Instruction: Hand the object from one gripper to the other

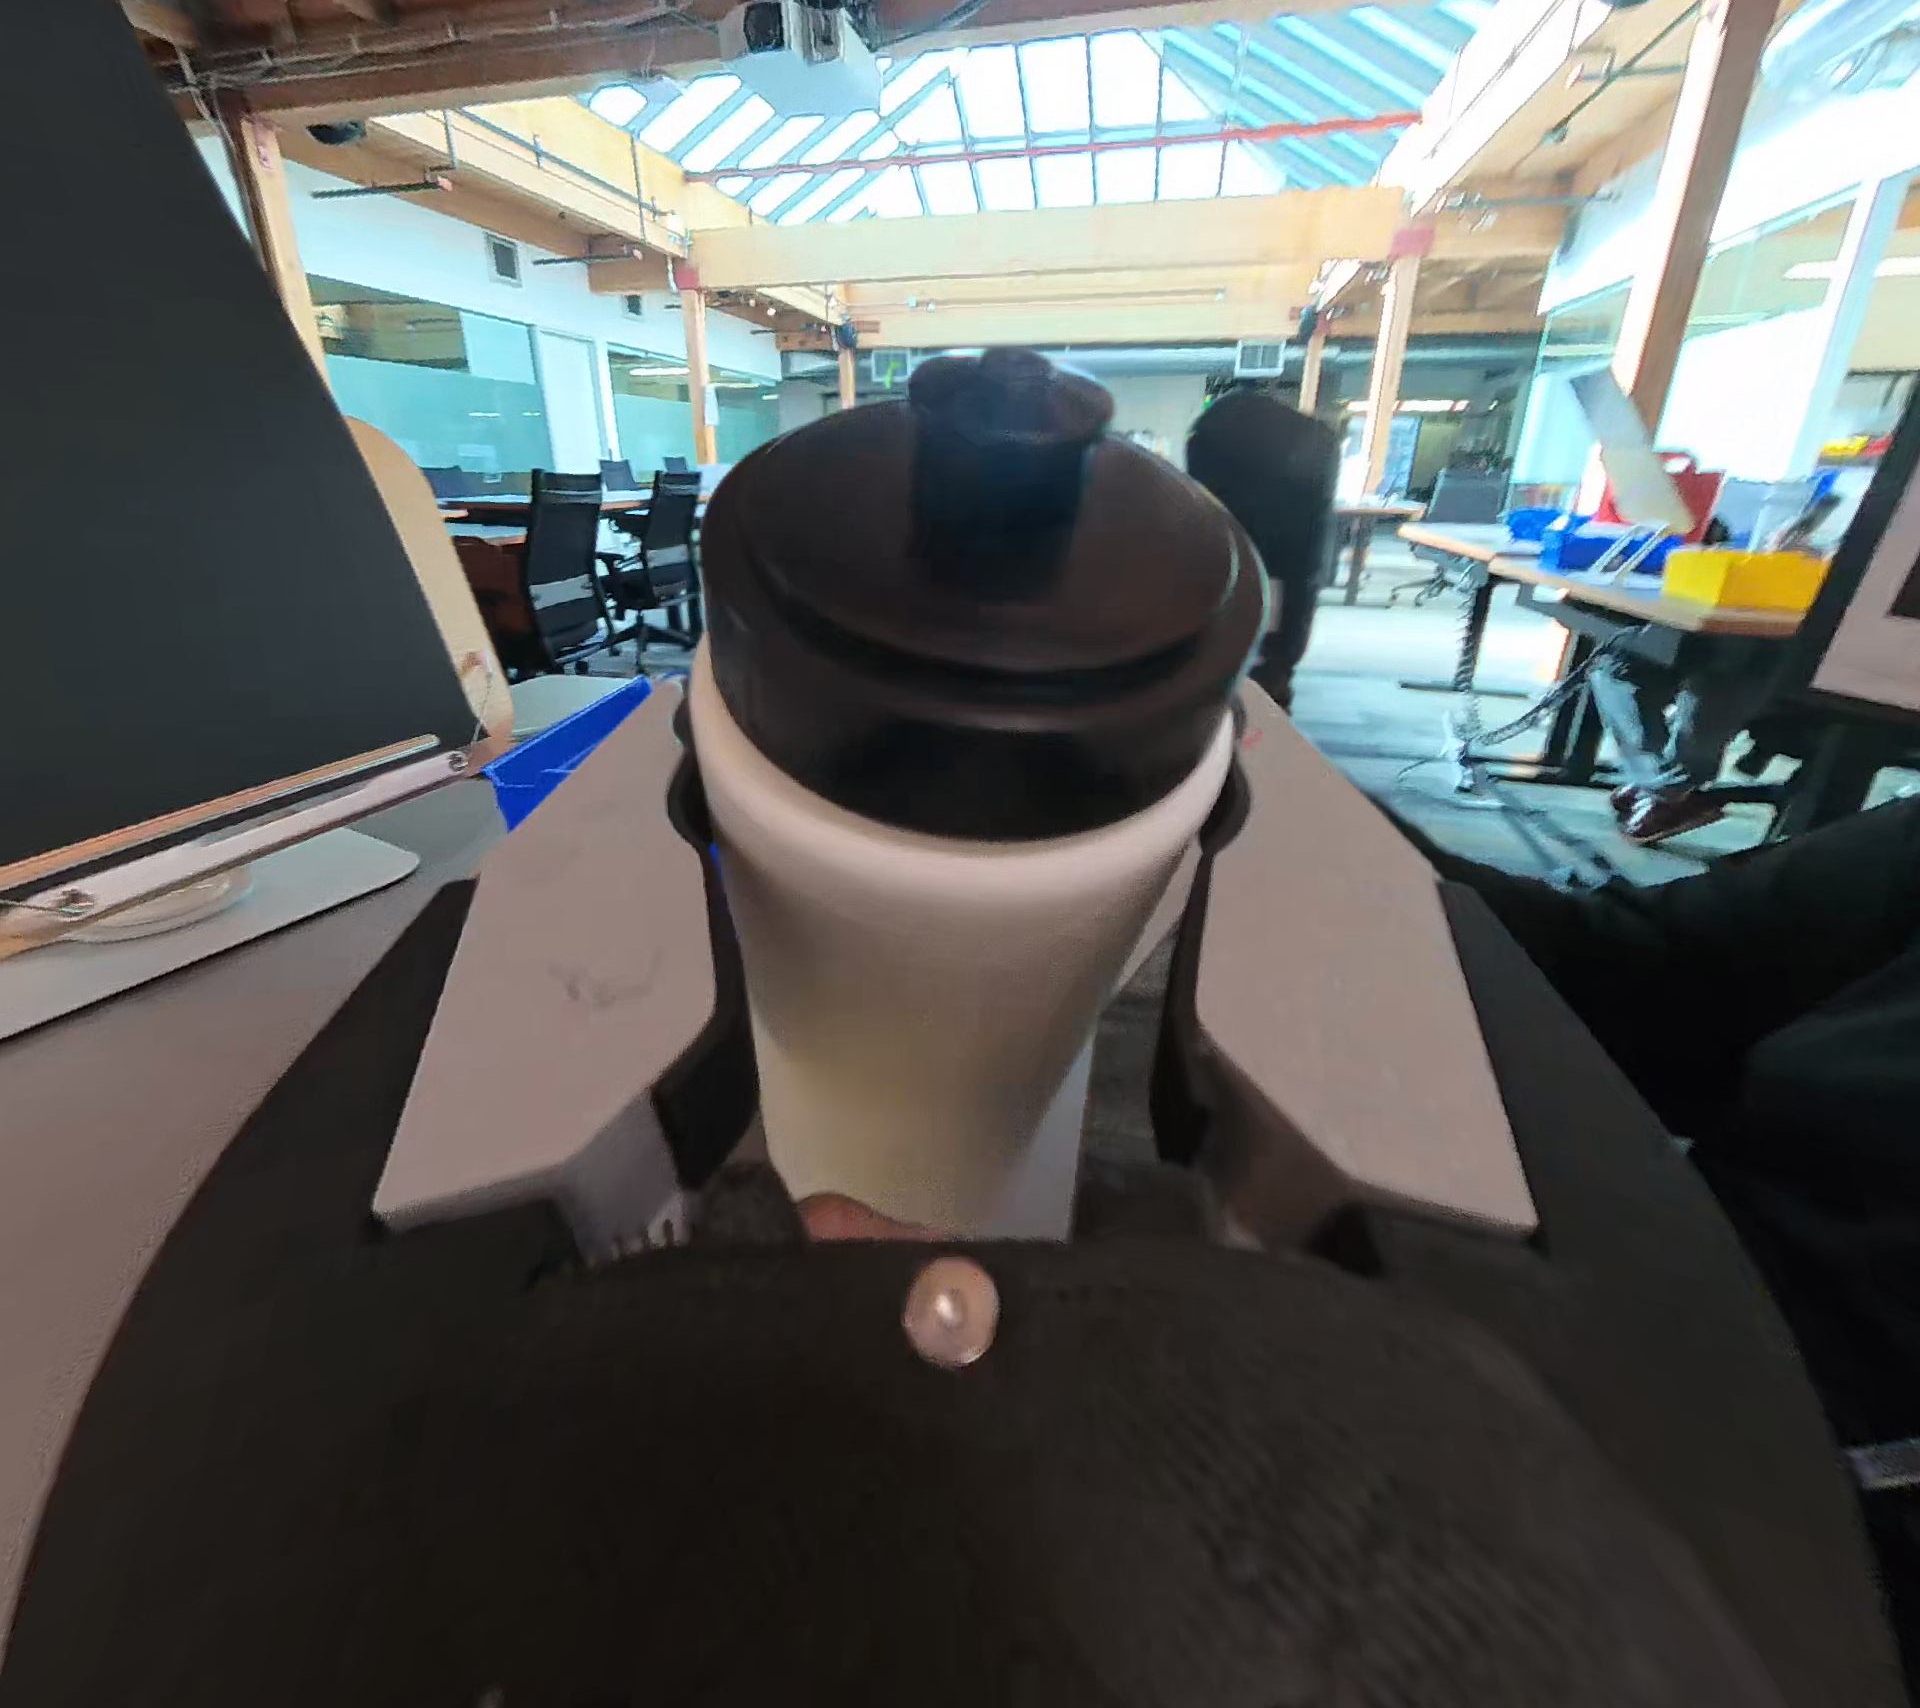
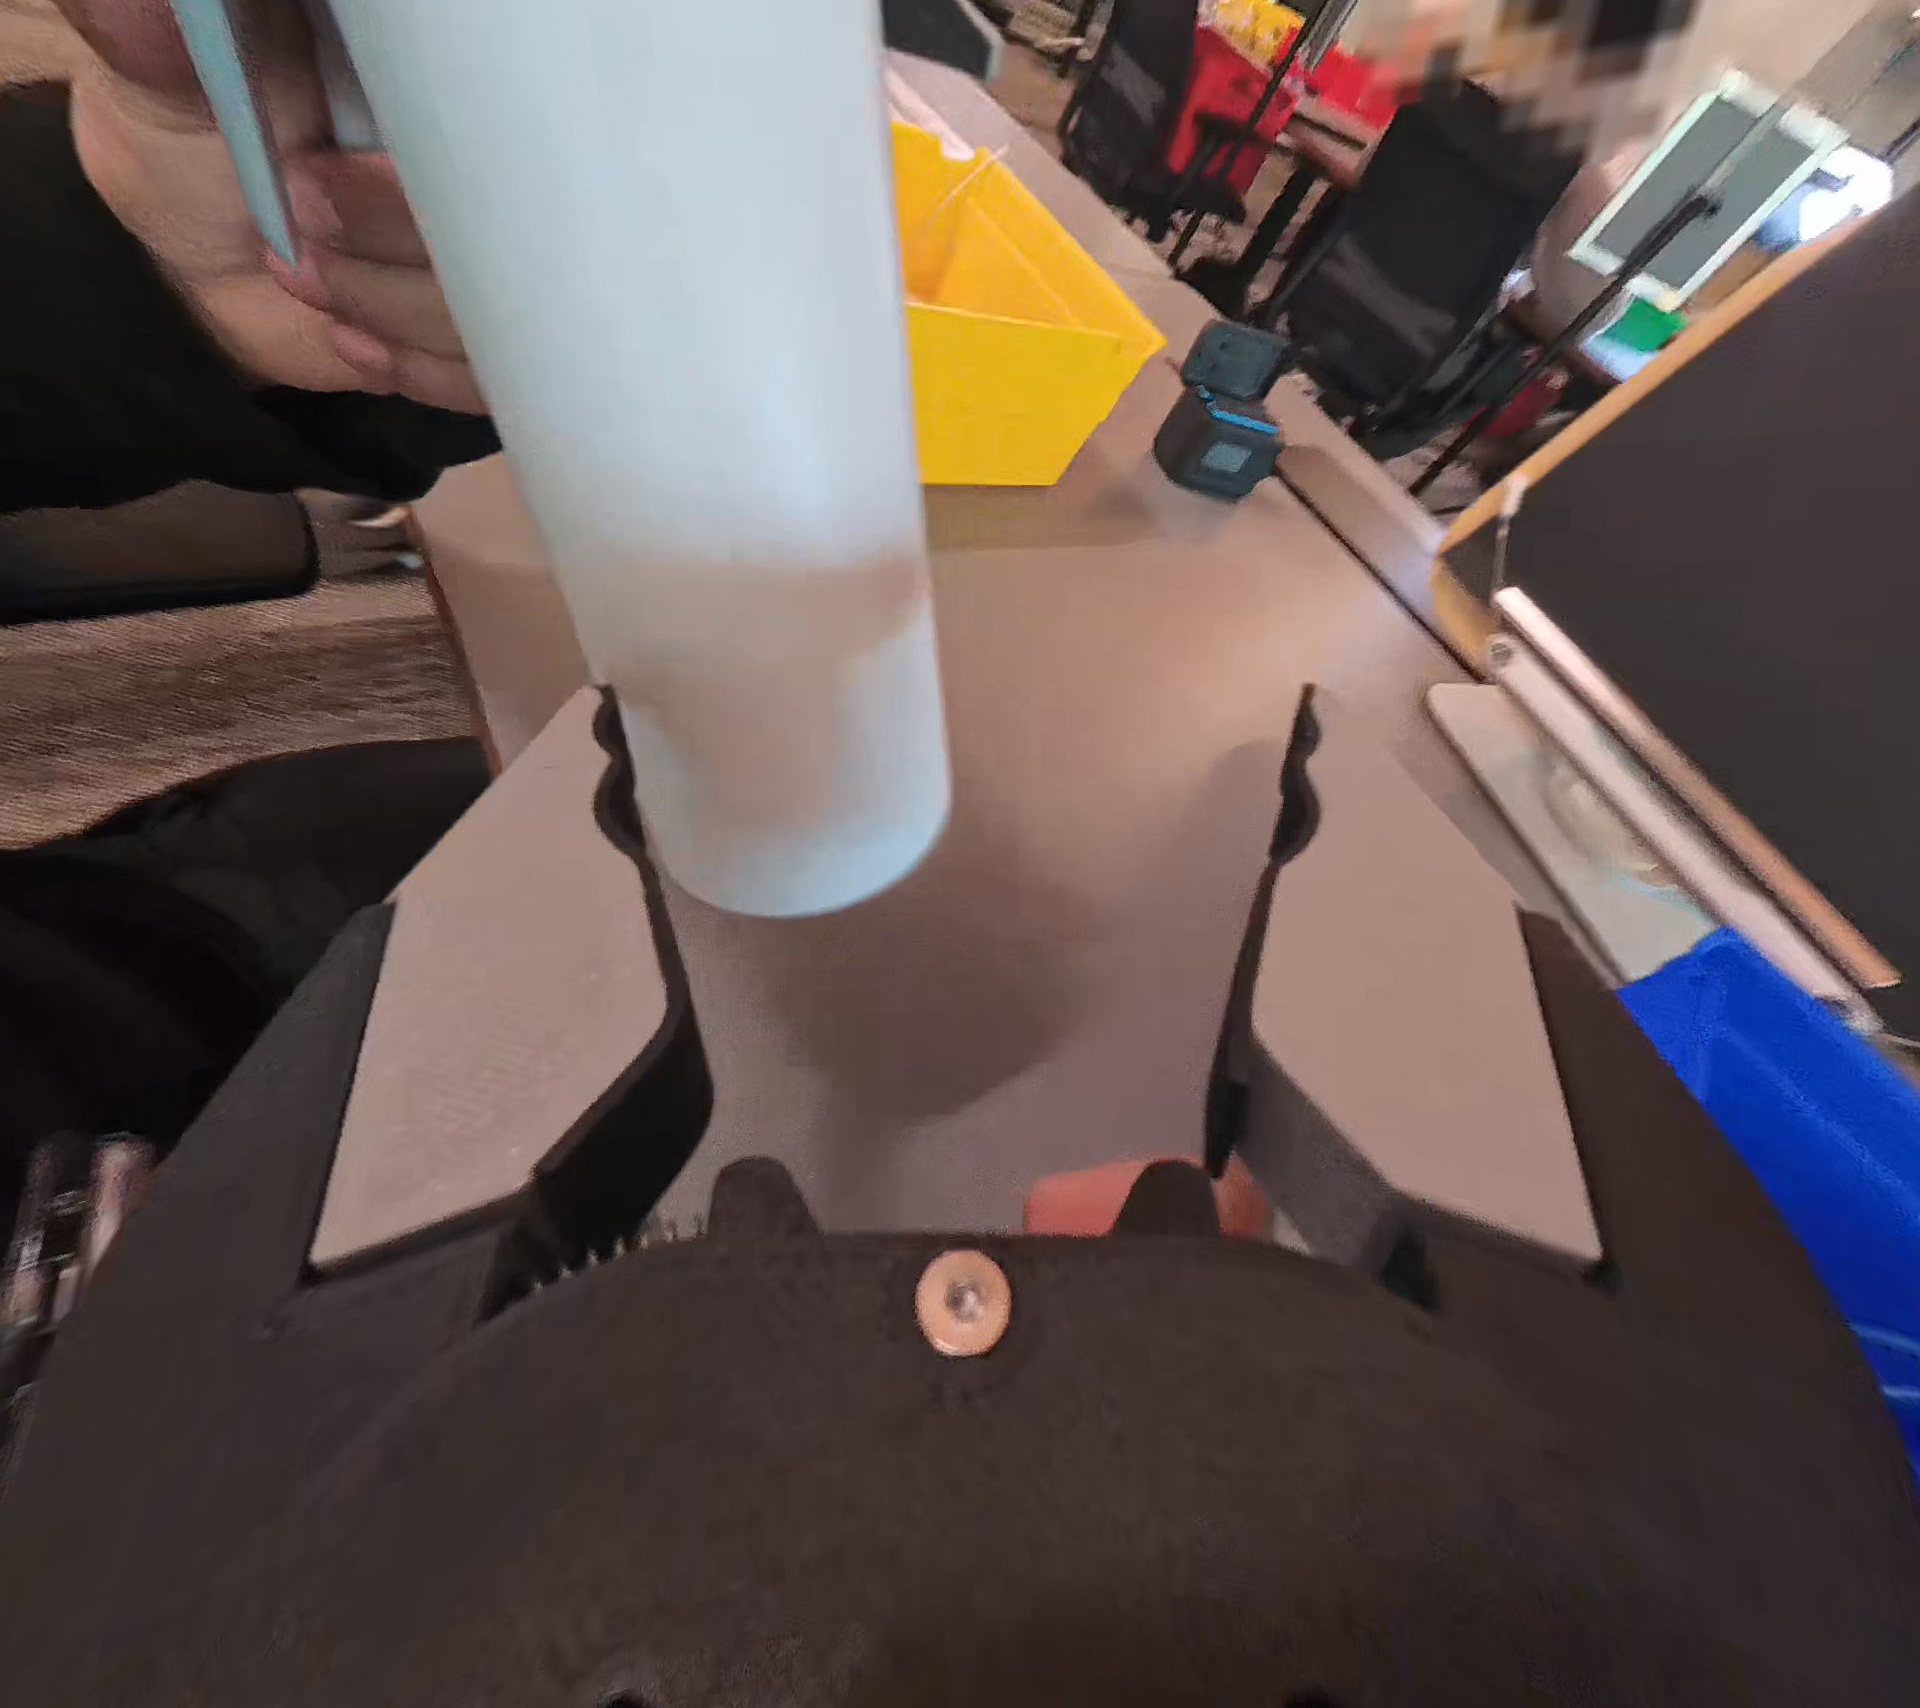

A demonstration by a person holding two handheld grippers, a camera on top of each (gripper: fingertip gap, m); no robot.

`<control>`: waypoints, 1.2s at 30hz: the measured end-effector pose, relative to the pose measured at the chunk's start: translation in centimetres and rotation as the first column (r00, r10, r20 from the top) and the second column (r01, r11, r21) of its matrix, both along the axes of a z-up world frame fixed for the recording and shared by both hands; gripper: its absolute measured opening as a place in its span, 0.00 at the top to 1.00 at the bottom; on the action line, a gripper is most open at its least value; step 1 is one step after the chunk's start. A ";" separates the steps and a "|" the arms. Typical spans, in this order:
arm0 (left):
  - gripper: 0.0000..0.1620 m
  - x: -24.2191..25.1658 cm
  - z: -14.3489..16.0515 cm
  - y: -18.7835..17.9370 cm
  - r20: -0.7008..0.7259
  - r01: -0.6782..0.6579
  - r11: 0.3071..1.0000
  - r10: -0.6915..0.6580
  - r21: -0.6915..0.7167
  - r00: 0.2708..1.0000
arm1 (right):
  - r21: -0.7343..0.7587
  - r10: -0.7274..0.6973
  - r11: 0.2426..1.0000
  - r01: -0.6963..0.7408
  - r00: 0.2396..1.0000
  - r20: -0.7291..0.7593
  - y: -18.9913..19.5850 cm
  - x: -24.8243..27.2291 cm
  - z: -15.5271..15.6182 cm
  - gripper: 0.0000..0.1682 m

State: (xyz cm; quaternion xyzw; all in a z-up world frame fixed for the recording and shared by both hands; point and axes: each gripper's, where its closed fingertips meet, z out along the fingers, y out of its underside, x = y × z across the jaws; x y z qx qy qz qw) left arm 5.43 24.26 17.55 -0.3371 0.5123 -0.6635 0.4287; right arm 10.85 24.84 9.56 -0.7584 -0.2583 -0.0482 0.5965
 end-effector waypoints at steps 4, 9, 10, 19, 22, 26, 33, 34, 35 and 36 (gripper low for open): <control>0.42 0.2 -0.1 -0.7 -0.014 0.052 0.996 -0.053 -0.069 0.999 | -0.061 0.079 0.994 -0.087 0.989 -0.121 -0.3 -1.7 -0.5 0.21; 0.42 1.8 -2.4 -2.8 -0.115 0.054 0.998 -0.052 0.015 0.992 | -0.071 0.141 0.986 -0.150 0.983 -0.114 0.9 -5.5 -2.0 0.27; 0.42 1.9 -2.7 -3.2 -0.137 0.062 0.997 -0.056 0.039 0.989 | -0.080 0.161 0.982 -0.171 0.980 -0.117 1.1 -6.2 -2.4 0.29; 0.42 1.9 -2.6 -4.1 -0.128 0.106 0.994 -0.102 0.018 0.987 | 0.049 0.331 0.942 -0.331 0.902 -0.275 1.0 -9.7 -1.9 0.42; 0.42 2.1 -2.9 -4.4 -0.115 0.121 0.993 -0.120 0.000 0.986 | 0.040 0.313 0.949 -0.314 0.914 -0.258 1.3 -9.7 -2.2 0.40; 0.41 2.2 -2.5 -4.5 -0.099 0.115 0.993 -0.117 -0.024 0.988 | 0.048 0.324 0.945 -0.323 0.914 -0.243 1.0 -9.4 -1.9 0.42; 0.47 2.5 -2.4 -3.2 -0.137 0.061 0.989 -0.079 -0.133 0.987 | 0.051 0.268 0.963 -0.265 0.921 -0.284 1.1 -7.3 -1.2 0.42; 0.48 2.5 -2.4 -3.1 -0.138 0.067 0.987 -0.088 -0.146 0.986 | 0.053 0.264 0.964 -0.260 0.915 -0.307 1.0 -7.0 -1.0 0.42; 0.49 2.4 -2.3 -2.9 -0.139 0.070 0.986 -0.092 -0.154 0.986 | 0.055 0.255 0.966 -0.251 0.910 -0.327 0.9 -6.4 -0.8 0.42; 0.50 2.4 -2.2 -2.8 -0.136 0.070 0.985 -0.092 -0.157 0.986 | 0.056 0.246 0.969 -0.242 0.905 -0.346 0.9 -5.8 -0.5 0.42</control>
